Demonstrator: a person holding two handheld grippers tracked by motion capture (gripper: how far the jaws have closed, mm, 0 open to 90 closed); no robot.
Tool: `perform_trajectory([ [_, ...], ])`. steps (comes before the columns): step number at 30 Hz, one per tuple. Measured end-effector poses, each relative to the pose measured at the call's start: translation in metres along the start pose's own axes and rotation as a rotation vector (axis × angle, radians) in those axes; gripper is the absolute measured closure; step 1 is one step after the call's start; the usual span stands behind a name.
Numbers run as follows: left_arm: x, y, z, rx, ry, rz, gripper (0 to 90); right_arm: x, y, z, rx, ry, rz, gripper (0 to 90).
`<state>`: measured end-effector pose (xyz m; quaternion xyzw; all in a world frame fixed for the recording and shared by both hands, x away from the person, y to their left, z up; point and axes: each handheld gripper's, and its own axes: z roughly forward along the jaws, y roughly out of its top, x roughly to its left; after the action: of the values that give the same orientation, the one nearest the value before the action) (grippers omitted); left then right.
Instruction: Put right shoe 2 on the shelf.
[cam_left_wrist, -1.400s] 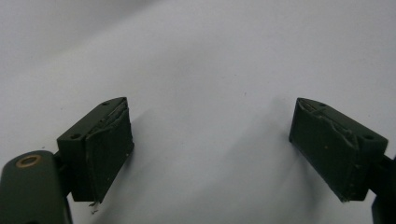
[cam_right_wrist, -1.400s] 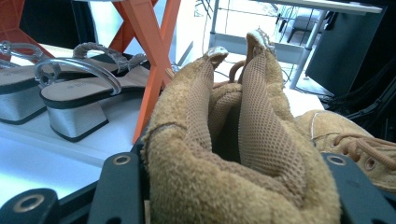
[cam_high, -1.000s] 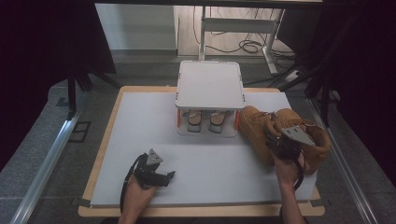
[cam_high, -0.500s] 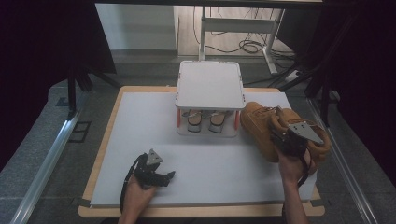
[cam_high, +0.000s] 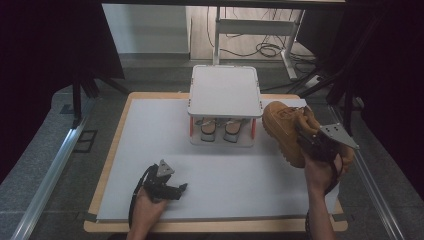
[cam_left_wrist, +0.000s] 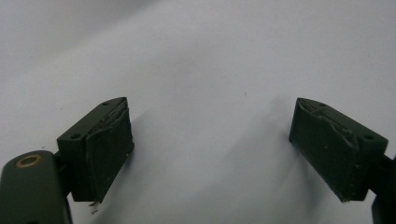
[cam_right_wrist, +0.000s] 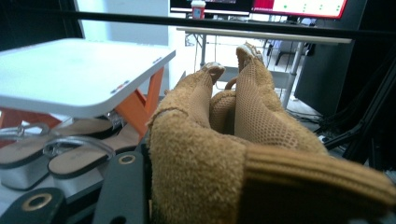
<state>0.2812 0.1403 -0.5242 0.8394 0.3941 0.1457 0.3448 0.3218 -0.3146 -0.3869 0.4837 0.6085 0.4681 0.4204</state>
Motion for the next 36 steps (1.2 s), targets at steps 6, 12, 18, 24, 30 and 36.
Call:
perform_trajectory([
  [6,0.0,0.0,0.0,-0.001,0.001,0.001,13.1,-0.003,0.013,-0.003,-0.03,-0.013,-0.006,51.2],
  [12,0.0,0.0,0.0,0.0,0.0,0.001,13.0,-0.006,0.024,-0.005,-0.057,-0.023,-0.005,51.2],
  [18,0.0,0.0,0.0,0.0,0.0,0.001,13.1,-0.007,0.035,-0.007,-0.078,-0.025,-0.01,51.2],
  [24,0.0,0.0,0.0,-0.004,0.001,-0.001,13.1,-0.005,0.049,-0.008,-0.097,-0.026,-0.013,51.3],
  [30,0.0,0.0,0.0,-0.001,0.001,0.001,13.1,-0.004,0.06,-0.008,-0.118,-0.026,-0.019,51.3],
  [36,0.0,0.0,0.0,-0.002,0.001,0.0,13.0,-0.002,0.072,-0.01,-0.144,-0.023,-0.021,51.5],
])
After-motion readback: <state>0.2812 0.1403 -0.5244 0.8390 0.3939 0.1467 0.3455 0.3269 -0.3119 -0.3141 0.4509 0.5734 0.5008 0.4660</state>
